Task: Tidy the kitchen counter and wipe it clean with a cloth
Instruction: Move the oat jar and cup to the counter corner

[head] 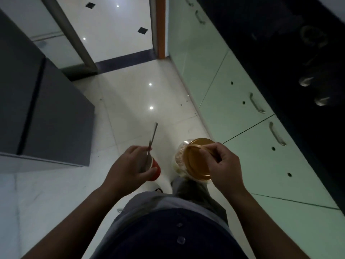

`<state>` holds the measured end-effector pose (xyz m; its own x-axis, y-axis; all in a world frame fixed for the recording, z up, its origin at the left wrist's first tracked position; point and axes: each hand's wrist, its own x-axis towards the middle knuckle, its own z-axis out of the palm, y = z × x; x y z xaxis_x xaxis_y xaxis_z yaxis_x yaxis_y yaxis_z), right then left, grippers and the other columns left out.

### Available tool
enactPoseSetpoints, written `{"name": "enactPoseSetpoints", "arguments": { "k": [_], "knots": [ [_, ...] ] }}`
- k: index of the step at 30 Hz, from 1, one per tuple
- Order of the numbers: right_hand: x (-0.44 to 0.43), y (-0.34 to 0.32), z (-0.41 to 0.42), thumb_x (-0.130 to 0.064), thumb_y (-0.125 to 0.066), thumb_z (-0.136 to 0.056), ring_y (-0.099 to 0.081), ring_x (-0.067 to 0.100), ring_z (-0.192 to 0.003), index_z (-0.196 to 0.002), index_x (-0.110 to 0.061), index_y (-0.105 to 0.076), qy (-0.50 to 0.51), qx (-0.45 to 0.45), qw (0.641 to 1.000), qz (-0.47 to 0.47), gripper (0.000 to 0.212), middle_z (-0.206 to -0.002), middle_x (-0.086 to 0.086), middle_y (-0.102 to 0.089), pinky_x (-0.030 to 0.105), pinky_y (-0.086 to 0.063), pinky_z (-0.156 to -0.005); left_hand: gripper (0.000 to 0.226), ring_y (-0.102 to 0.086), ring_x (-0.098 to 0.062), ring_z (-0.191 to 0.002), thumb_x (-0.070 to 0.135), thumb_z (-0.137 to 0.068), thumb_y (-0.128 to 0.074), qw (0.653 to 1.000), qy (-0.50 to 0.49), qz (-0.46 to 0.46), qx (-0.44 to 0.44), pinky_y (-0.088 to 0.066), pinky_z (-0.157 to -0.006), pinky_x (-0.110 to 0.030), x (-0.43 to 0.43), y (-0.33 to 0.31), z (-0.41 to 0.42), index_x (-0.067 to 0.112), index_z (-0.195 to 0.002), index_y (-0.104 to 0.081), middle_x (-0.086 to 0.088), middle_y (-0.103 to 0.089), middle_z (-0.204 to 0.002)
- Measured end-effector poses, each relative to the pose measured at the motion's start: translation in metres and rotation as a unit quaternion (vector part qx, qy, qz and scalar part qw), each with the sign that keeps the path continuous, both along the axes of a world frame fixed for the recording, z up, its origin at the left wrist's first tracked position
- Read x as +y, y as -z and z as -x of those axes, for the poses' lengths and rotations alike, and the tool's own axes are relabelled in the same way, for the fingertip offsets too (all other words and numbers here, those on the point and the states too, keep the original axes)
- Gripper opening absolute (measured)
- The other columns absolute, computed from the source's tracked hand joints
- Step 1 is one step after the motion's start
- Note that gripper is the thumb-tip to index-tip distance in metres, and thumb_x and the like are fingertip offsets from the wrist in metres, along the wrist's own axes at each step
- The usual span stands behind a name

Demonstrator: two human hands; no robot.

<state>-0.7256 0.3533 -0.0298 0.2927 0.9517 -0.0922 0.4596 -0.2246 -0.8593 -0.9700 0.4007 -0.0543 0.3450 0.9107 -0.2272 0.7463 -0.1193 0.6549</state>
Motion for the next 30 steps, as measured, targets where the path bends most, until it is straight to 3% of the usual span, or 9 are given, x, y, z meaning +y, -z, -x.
{"name": "enactPoseSetpoints", "arguments": {
  "k": [9, 13, 16, 26, 30],
  "knots": [
    [0.153, 0.013, -0.047, -0.026, -0.065, -0.084, -0.059, 0.002, -0.078, -0.083, -0.024, -0.064, 0.008, 0.018, 1.0, 0.021, 0.002, -0.081, -0.012, -0.066, 0.018, -0.045, -0.065, 0.068, -0.05, -0.015, -0.099, 0.04, -0.071, -0.074, 1.0, -0.01, 0.008, 0.009, -0.045, -0.068, -0.018, 0.155, 0.008, -0.042, 0.021, -0.13, -0.046, -0.003, -0.05, -0.129],
    [0.232, 0.008, -0.075, -0.028, -0.062, -0.085, -0.059, -0.004, -0.078, -0.086, -0.019, -0.062, -0.004, 0.01, 1.0, 0.015, 0.009, -0.081, -0.01, -0.065, 0.011, -0.042, -0.063, 0.067, -0.049, -0.014, -0.1, 0.041, -0.071, -0.073, 1.0, -0.016, -0.009, 0.011, -0.047, -0.071, -0.02, 0.241, -0.005, -0.073, 0.022, -0.13, -0.046, -0.002, -0.049, -0.129],
    [0.286, 0.003, -0.092, -0.028, -0.063, -0.086, -0.057, -0.009, -0.082, -0.086, -0.021, -0.061, -0.015, 0.003, 1.0, 0.008, 0.007, -0.082, -0.012, -0.065, 0.006, -0.042, -0.06, 0.066, -0.047, -0.012, -0.1, 0.04, -0.071, -0.073, 0.999, -0.031, -0.017, 0.005, -0.044, -0.072, -0.018, 0.294, -0.011, -0.089, 0.024, -0.13, -0.046, -0.001, -0.048, -0.131],
    [0.443, -0.002, -0.108, -0.031, -0.062, -0.085, -0.057, 0.001, -0.084, -0.088, -0.029, -0.064, 0.019, -0.009, 1.0, 0.008, 0.003, -0.086, -0.018, -0.063, 0.018, -0.044, -0.067, 0.064, -0.046, -0.006, -0.098, 0.042, -0.07, -0.074, 0.999, -0.047, -0.027, 0.001, -0.035, -0.07, -0.012, 0.446, 0.001, -0.097, 0.028, -0.127, -0.048, 0.001, -0.052, -0.128],
    [0.516, -0.015, -0.101, -0.029, -0.06, -0.086, -0.054, -0.002, -0.085, -0.091, -0.034, -0.061, 0.013, -0.019, 1.0, -0.011, 0.007, -0.087, -0.023, -0.06, 0.014, -0.041, -0.069, 0.066, -0.044, -0.007, -0.101, 0.04, -0.07, -0.075, 0.999, -0.019, -0.046, -0.004, -0.035, -0.071, -0.012, 0.539, -0.005, -0.103, 0.028, -0.128, -0.048, 0.001, -0.052, -0.129]
  ]
}}
